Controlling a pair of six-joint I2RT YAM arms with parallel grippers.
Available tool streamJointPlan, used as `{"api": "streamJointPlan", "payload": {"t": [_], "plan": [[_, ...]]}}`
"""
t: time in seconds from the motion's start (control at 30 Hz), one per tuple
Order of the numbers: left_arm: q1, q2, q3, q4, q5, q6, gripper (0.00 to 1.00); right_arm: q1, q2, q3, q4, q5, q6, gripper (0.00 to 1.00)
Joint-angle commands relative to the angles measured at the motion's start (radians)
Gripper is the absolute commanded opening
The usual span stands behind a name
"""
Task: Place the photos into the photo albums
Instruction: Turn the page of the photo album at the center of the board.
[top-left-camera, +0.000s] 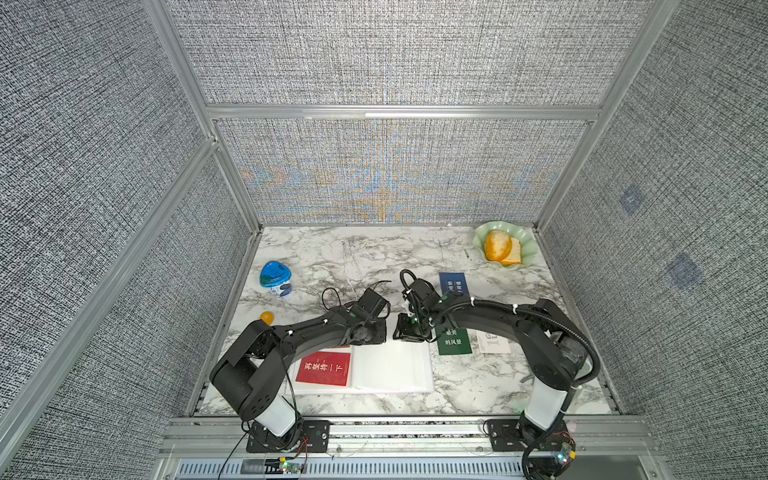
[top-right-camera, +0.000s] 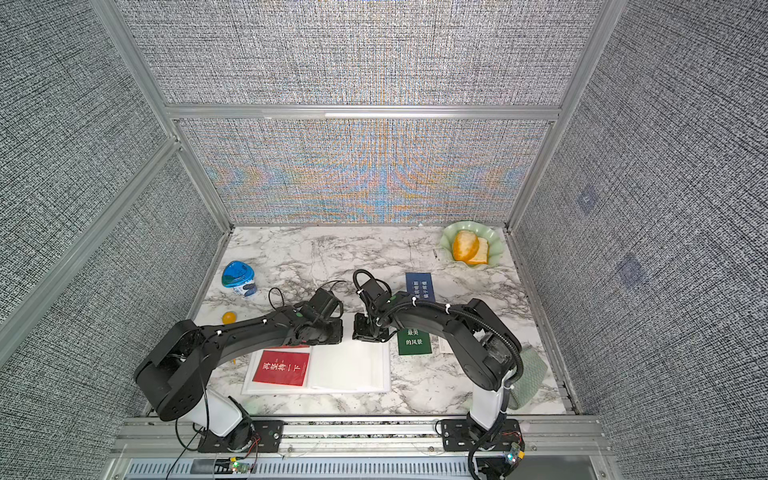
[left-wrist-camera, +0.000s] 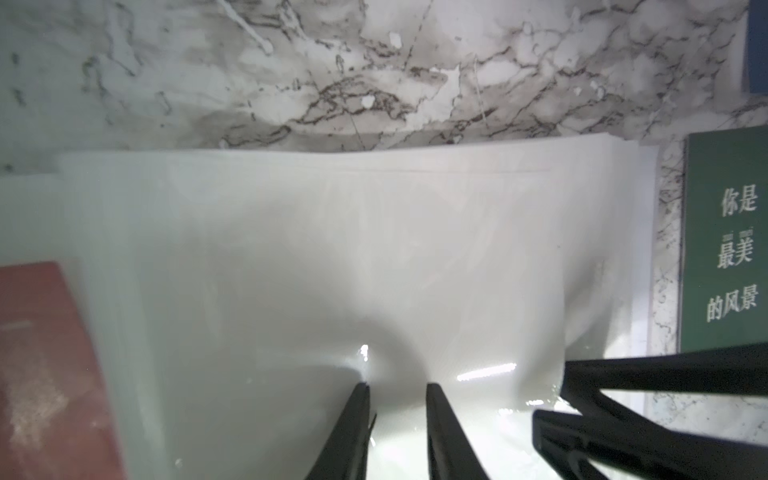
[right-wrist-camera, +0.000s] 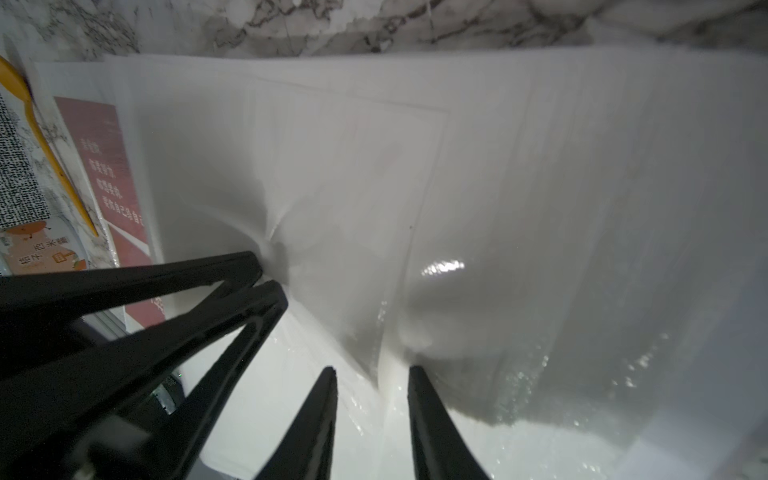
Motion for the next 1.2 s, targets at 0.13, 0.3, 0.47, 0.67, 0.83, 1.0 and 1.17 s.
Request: {"api": "streamJointPlan", "payload": {"t": [0.13,0.3,0.47,0.67,0.83,1.0,1.17], "plan": [[0.002,-0.022,0.022,-0.037,-0.017,0.011,0.28,0.001,0.014,-0.006,0.095,-0.08,0.029,0.33],[0.002,-0.054,0.055,-0.057,-0.038,0.02,0.28,0.001,0.014,-0.002,0.119,-0.103,0.034,0.33],[0.015,-0.086,0.092,-0.118,-0.092,0.034,0.28,0.003,0.006,0.005,0.142,-0.124,0.038,0.32],[0.085,-0.154,0.081,-0.17,-0.132,0.044,0.28,0.023,0.006,0.057,0.146,-0.139,0.035,0.32],[0.192,-0.237,0.049,-0.201,-0.138,0.063,0.28,0.052,0.025,0.135,0.125,-0.145,0.027,0.32],[0.265,-0.321,0.041,-0.249,-0.191,0.085,0.28,0.085,0.073,0.234,0.1,-0.159,0.014,0.32],[0.321,-0.394,0.038,-0.279,-0.231,0.102,0.28,0.118,0.142,0.344,0.085,-0.18,0.016,0.32]]}}
